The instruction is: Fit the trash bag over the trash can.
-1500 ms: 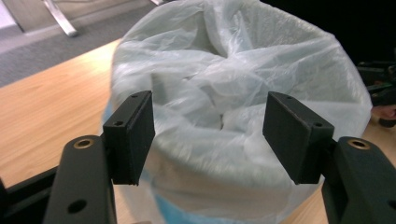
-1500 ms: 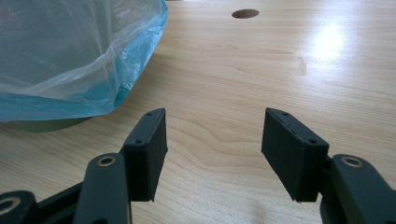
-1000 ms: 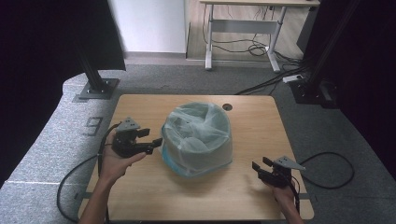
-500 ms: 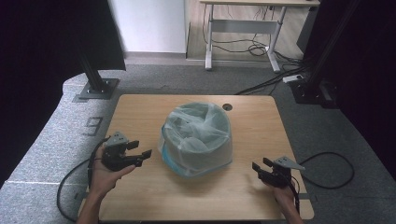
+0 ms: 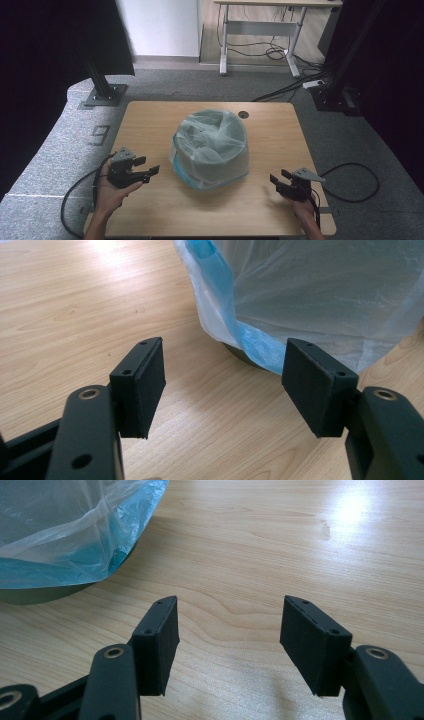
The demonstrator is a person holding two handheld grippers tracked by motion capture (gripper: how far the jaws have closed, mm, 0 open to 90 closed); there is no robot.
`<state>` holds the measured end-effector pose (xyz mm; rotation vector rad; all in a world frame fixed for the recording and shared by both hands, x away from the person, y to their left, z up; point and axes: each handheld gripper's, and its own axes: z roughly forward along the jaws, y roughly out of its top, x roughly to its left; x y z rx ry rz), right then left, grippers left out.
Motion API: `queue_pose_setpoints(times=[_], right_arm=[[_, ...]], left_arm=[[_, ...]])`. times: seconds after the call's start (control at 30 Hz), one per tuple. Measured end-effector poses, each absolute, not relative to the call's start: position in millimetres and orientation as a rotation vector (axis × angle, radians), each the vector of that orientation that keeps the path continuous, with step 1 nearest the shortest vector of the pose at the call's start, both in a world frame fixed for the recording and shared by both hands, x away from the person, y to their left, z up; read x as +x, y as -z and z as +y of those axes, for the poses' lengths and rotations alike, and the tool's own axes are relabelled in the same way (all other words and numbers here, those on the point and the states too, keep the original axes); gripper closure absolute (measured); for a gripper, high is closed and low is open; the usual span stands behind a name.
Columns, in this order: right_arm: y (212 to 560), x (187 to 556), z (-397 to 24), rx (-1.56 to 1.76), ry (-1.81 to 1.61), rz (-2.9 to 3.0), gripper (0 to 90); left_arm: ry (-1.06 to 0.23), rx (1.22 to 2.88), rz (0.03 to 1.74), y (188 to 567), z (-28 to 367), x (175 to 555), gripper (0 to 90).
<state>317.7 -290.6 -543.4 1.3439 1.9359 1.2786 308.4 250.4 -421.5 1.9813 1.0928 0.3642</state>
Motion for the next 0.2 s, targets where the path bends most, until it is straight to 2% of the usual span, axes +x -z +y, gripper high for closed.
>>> queue_pose_setpoints(times=[0.2], right_arm=[[543.1, 317.8, -291.5, 1.345, -1.281, 1.934, 39.5]], left_arm=[[-0.340, 1.967, 1.100, 425.5, 250.7, 310.9, 33.3]])
